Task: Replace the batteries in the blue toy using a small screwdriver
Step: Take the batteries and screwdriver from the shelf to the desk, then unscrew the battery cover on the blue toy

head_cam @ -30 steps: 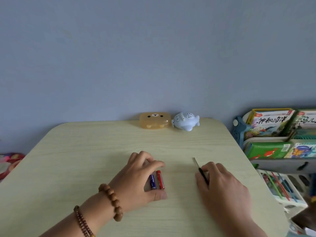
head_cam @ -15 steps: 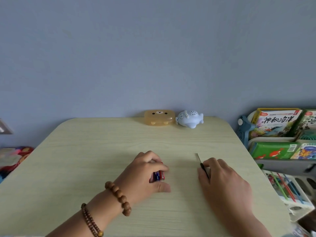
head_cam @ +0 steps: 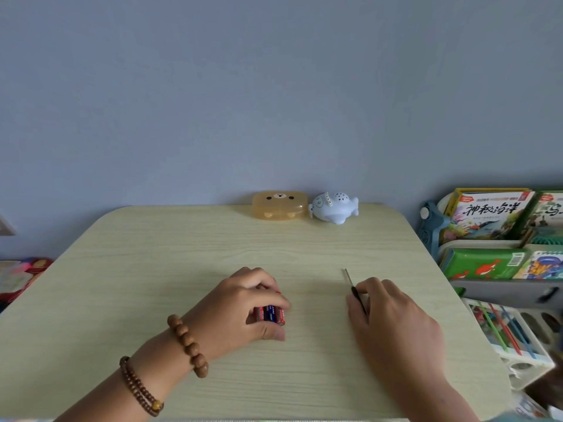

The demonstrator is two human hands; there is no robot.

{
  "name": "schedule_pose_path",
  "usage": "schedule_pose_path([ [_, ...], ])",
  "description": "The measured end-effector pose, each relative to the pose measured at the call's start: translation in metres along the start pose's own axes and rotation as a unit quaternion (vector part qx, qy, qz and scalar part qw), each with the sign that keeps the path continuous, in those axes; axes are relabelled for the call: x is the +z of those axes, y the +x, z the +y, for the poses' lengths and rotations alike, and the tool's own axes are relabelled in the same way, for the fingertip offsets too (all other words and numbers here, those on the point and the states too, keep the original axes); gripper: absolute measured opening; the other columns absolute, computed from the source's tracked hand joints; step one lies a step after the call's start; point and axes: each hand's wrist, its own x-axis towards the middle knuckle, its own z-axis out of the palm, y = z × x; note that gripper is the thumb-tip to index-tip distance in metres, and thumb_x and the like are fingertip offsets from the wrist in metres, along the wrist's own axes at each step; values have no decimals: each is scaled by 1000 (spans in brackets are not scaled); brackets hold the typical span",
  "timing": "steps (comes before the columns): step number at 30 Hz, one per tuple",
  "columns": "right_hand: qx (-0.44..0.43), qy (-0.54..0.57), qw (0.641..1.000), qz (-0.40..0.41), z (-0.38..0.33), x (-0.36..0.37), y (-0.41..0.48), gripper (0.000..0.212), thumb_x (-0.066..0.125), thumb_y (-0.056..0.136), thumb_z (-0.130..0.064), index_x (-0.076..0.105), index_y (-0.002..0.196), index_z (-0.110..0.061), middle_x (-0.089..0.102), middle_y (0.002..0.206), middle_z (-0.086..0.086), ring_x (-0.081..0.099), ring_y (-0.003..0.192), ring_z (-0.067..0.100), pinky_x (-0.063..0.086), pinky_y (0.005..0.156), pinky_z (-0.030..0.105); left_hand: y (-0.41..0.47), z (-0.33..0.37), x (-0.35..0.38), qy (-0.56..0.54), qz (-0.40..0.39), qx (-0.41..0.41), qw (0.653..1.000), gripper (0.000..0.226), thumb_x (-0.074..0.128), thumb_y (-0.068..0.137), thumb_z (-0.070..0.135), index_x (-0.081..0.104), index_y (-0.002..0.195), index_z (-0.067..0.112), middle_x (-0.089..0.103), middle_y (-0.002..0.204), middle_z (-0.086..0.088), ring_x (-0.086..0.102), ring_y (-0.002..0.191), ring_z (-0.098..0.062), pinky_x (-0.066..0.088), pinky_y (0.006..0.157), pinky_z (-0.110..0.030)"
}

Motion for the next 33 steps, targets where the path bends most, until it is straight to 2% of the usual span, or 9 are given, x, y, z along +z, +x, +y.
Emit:
schedule_pose_path([
  [5, -1, 6, 1000, -5, -1, -2, -1, 25, 42, 97, -52, 57, 101, -33, 63, 94, -12, 62, 90, 10, 47, 62, 28, -2, 0, 1, -13, 19, 2, 1000, 40, 69, 76, 64, 73, 109, 42, 59, 112, 21, 53, 110, 1, 48, 87, -14],
  [11, -4, 8, 1000, 6, -1, 0, -3, 22, 48, 95, -51, 61, 100, -34, 63, 90, -12, 63, 88, 10, 50, 60, 29, -1, 0, 1, -8, 14, -3, 1000, 40, 70, 76, 64, 71, 111, 44, 54, 114, 25, 52, 111, 1, 46, 92, -15],
  [16, -5, 12, 999, -34, -1, -11, 1, 33, 40, 96, -60, 55, 115, -38, 58, 105, -15, 60, 99, 6, 47, 68, 25, -1, 1, 1, -4, 11, -3, 1000, 41, 70, 76, 63, 71, 113, 45, 49, 115, 29, 49, 114, 4, 43, 96, -14],
  [19, -20, 79, 996, 36, 2, -24, 25, 37, 53, 90, -60, 63, 114, -34, 58, 96, -13, 59, 84, 11, 46, 65, 29, 0, 2, 1, -9, 10, -6, 1000, 44, 70, 75, 64, 70, 115, 46, 48, 115, 29, 47, 114, 5, 43, 96, -12],
  [21, -60, 102, 990, 70, 4, -32, 59, 37, 64, 86, -53, 66, 115, -29, 60, 99, -10, 60, 86, 14, 52, 69, 32, 0, 2, 0, -9, 1, -8, 1000, 46, 70, 76, 65, 68, 118, 47, 46, 116, 29, 44, 116, 6, 43, 97, -11],
  [23, -100, 107, 988, 49, 2, -36, 103, 47, 70, 84, -48, 61, 125, -27, 59, 119, -6, 59, 107, 18, 53, 81, 35, 0, 1, -1, -7, -11, -6, 1000, 49, 68, 77, 67, 64, 123, 49, 44, 118, 30, 42, 118, 6, 42, 97, -10],
  [26, -139, 84, 986, -27, -4, -32, 165, 69, 76, 80, -50, 48, 140, -31, 44, 145, -7, 42, 133, 19, 47, 96, 37, 1, 0, -1, -14, -14, -7, 1000, 50, 71, 77, 66, 63, 124, 50, 41, 119, 31, 41, 120, 6, 40, 97, -8],
  [30, -184, 35, 975, -118, -2, -10, 207, 93, 84, 69, -53, 38, 148, -38, 38, 152, -9, 36, 138, 20, 44, 106, 40, 4, -3, -1, -20, -13, 2, 1000, 52, 69, 77, 66, 62, 126, 49, 39, 119, 32, 41, 121, 6, 36, 101, -8],
  [33, -198, 10, 969, -145, 0, 6, 216, 95, 86, 67, -50, 36, 147, -41, 46, 147, -9, 43, 132, 20, 46, 103, 41, 5, -5, -1, -27, -20, 0, 999, 55, 70, 77, 64, 60, 128, 49, 39, 121, 32, 41, 122, 6, 36, 100, -7],
])
